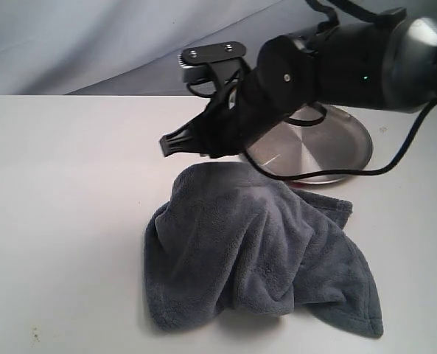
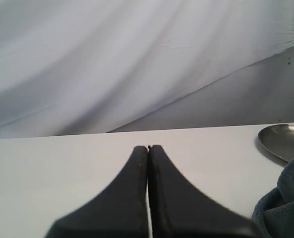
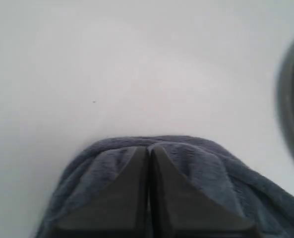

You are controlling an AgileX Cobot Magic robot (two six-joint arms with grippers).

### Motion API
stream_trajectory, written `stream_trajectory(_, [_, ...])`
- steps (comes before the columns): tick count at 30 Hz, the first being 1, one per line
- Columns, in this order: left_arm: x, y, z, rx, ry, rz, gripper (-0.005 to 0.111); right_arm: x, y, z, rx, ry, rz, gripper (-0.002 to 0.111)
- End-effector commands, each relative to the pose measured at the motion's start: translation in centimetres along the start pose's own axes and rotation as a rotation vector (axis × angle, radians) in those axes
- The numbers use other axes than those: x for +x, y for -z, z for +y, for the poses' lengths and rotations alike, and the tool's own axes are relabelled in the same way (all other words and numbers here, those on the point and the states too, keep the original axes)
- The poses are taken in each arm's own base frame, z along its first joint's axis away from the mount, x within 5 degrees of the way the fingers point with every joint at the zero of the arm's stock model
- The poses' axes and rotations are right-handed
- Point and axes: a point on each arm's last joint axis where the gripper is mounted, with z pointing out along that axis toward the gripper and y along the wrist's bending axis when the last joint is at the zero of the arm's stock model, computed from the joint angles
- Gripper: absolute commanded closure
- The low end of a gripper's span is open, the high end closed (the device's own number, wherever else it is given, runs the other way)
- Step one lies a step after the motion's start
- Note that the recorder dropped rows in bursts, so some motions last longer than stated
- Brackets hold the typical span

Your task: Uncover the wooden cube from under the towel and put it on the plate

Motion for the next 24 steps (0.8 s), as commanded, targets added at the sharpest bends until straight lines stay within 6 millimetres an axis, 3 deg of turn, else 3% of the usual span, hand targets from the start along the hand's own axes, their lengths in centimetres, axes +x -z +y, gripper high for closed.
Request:
stream_trajectory(1, [0.0, 0.0, 0.0, -0.003, 0.005, -0.011, 0.107, 0.2, 0.2, 3.1, -0.046, 0.067, 0.002, 0.108])
stream_trajectory(9, [0.0, 0.0, 0.0, -0.003, 0.005, -0.011, 0.107, 3.3, 0.5, 9.2, -0.123, 0.223, 0.121, 0.108])
stream_trajectory(12, [0.0, 0.0, 0.0, -0.003, 0.005, -0.011, 0.107, 5.0, 0.2, 10.5, -0.139, 0.257, 0.158, 0.108])
stream_trajectory(18, [0.0, 0.0, 0.0, -0.003, 0.005, -0.011, 0.107, 8.7, -0.2, 10.3, -0.139, 0.21, 0.198, 0.108])
stream_trajectory(24, [0.0, 0.0, 0.0, -0.003, 0.005, -0.011, 0.107, 11.1, 2.4, 8.3, -0.149, 0.12, 0.109, 0.108])
